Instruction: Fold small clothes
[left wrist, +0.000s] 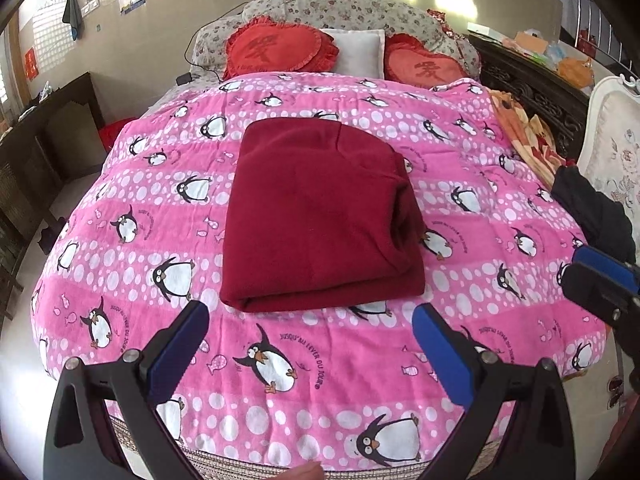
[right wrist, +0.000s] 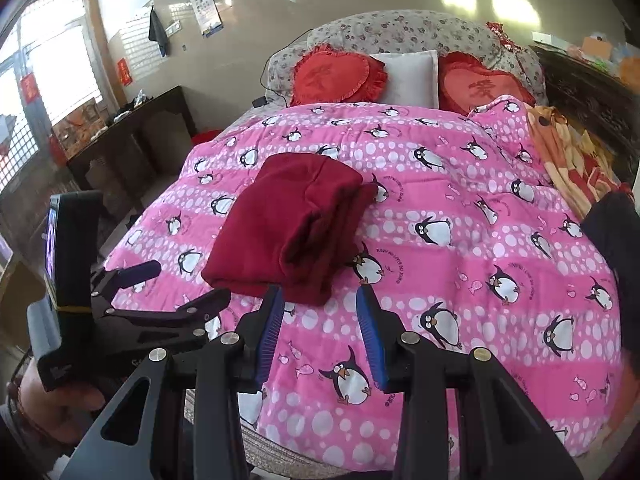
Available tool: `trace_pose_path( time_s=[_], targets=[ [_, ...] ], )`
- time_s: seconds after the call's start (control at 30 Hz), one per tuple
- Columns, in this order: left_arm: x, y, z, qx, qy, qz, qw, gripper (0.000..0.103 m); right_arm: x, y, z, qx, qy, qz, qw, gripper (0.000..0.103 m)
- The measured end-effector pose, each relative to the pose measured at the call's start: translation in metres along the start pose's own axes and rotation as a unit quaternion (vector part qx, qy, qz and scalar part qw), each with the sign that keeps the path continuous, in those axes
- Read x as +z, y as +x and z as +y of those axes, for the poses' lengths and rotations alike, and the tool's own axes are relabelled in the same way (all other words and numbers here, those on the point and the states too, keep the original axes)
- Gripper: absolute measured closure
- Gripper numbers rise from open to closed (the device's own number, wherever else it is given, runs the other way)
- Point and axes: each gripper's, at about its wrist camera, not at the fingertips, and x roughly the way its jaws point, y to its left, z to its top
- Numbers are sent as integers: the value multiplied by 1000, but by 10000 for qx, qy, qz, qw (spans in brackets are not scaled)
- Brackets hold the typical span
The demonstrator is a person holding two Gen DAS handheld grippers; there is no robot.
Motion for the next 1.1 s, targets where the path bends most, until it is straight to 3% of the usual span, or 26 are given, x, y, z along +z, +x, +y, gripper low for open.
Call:
trace_pose_path(
  time_s=[0.9,1.1],
  targets=[
    [-7,22,14,-31,-164,239,9996,0,0,12,12,-40,-43,153,9999,96],
    [-9,18,13,-295,-224,96,9993,0,-3,17,7,-87,50,239,9997,96]
  ],
)
